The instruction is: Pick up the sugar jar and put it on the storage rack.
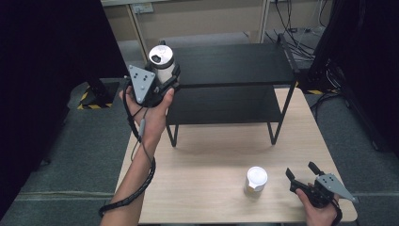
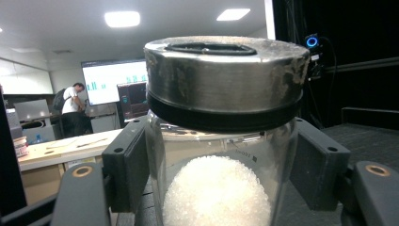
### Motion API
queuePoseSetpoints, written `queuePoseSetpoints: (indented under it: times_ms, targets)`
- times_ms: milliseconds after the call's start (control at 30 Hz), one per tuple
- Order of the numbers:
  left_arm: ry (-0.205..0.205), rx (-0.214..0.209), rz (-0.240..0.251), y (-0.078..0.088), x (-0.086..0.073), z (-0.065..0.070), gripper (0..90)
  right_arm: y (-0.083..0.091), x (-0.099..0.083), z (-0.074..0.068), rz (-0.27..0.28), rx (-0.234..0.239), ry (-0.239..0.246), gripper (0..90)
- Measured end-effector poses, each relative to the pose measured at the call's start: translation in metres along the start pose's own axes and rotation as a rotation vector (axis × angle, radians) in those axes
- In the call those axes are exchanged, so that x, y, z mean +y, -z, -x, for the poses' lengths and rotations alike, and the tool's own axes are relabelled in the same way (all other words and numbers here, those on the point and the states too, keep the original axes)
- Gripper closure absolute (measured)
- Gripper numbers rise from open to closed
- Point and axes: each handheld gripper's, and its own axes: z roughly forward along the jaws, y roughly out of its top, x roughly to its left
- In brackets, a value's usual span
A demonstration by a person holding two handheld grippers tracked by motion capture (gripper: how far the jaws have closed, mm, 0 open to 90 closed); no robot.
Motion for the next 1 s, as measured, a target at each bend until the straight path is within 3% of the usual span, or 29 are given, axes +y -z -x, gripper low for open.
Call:
queuePoseSetpoints:
  times_ms: [400,1000]
  targets:
    - [0.009,0.008,-0.042,-0.018,0.001,-0.002,29.8,0.000,0.000,0.000,0.000,0.002,0.000,9.8]
    - [0.034,0.009,-0.075,-0.027,-0.003,-0.005,29.7,0.000,0.000,0.001,-0.001,0.004,-0.001,9.9]
